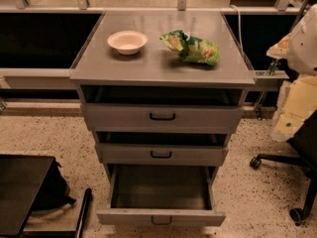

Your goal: Close bottom drawer

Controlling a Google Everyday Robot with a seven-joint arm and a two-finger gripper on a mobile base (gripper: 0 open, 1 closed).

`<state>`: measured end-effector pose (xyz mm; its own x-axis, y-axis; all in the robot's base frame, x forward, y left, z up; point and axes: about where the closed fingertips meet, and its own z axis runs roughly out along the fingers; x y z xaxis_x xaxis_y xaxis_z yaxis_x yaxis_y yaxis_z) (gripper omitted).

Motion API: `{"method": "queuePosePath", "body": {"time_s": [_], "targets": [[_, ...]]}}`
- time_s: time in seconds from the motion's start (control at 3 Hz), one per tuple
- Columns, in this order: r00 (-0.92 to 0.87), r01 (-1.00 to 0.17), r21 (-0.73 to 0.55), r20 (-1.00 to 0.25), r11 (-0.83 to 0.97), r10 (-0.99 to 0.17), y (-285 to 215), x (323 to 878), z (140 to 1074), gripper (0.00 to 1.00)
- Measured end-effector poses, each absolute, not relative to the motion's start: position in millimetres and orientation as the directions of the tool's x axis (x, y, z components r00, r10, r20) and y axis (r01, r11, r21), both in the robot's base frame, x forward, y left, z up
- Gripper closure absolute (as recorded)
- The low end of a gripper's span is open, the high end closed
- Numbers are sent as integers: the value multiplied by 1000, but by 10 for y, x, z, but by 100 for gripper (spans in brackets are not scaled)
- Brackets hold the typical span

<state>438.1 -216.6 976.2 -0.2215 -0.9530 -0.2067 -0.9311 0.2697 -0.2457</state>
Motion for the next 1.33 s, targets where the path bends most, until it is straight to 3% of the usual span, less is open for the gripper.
{"method": "queuePosePath", "body": {"time_s": [0.67, 1.0, 1.33], "targets": [[-201, -935, -247, -221, 254, -954, -2163, 4338, 9709, 0], [-154, -947, -230, -282, 223, -947, -2153, 4177, 9422, 0], [-144, -962, -153, -422, 227, -895, -2226, 3878, 8656, 0]]}}
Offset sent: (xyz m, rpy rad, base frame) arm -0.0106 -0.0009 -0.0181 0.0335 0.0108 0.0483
